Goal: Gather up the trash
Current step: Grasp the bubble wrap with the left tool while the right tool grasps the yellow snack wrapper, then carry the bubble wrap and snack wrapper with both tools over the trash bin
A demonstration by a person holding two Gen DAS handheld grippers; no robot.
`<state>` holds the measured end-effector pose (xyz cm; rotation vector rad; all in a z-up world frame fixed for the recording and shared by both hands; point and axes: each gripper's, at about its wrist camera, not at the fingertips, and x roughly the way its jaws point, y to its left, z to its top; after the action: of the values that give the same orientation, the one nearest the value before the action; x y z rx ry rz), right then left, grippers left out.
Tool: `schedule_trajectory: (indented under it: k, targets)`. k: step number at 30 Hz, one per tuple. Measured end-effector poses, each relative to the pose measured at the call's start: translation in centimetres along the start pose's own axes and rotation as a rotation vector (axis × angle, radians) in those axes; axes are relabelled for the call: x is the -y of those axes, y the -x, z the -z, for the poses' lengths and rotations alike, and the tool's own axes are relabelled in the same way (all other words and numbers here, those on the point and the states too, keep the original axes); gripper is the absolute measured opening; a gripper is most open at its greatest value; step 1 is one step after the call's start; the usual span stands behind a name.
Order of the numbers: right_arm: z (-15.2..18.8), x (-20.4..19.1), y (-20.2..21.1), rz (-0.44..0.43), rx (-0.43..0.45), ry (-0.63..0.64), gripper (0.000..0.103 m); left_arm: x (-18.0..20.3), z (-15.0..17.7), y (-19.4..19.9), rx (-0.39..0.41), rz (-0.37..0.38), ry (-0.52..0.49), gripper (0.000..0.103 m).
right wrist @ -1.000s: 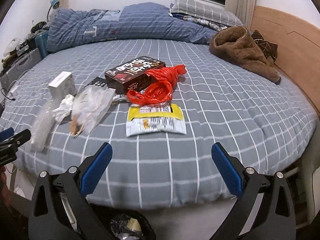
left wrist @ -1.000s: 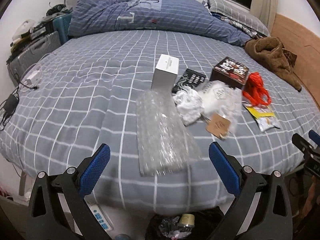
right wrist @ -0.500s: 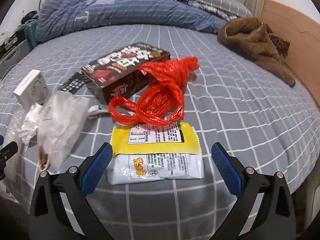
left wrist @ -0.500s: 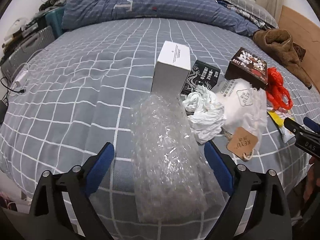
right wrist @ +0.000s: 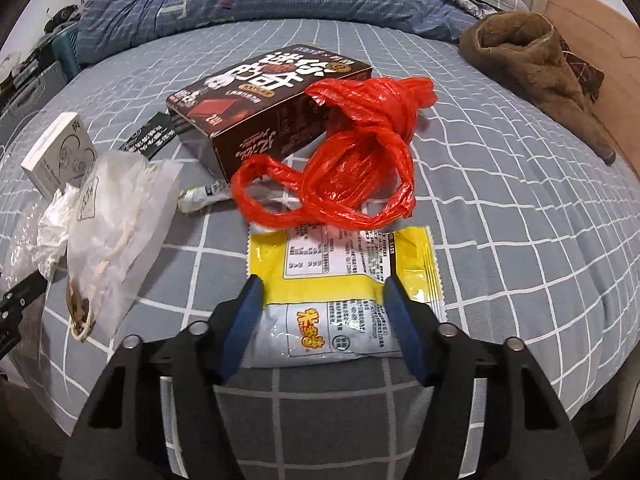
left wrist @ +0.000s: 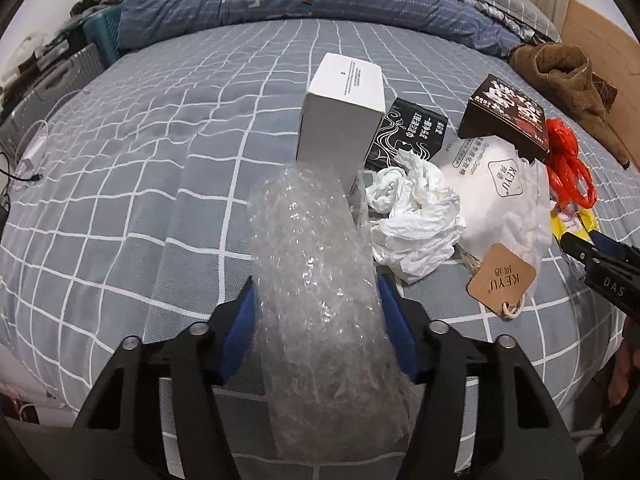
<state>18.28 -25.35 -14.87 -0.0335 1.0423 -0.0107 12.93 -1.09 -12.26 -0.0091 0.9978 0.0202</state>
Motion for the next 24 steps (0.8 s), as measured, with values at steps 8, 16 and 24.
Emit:
schedule_trajectory:
  k: [8, 16, 24]
  targets:
    - [0.2, 0.0, 0.4, -0.008, 0.004, -0.011, 0.036, -0.1, 0.0, 0.2, 0.005, -0.002, 0.003, 0.046]
    - [-0.1, 0.7, 2.1, -0.042, 0.028, -0.042, 0.035, -0.3, -0.3, 1.6, 0.026, 0.023, 0.01, 0.042]
    - [0.2, 0.7, 4.1, -0.049, 0.056, -0.048, 0.035, -0.4, -0.4, 3.2, 0.055, 0.03, 0.014, 0.042]
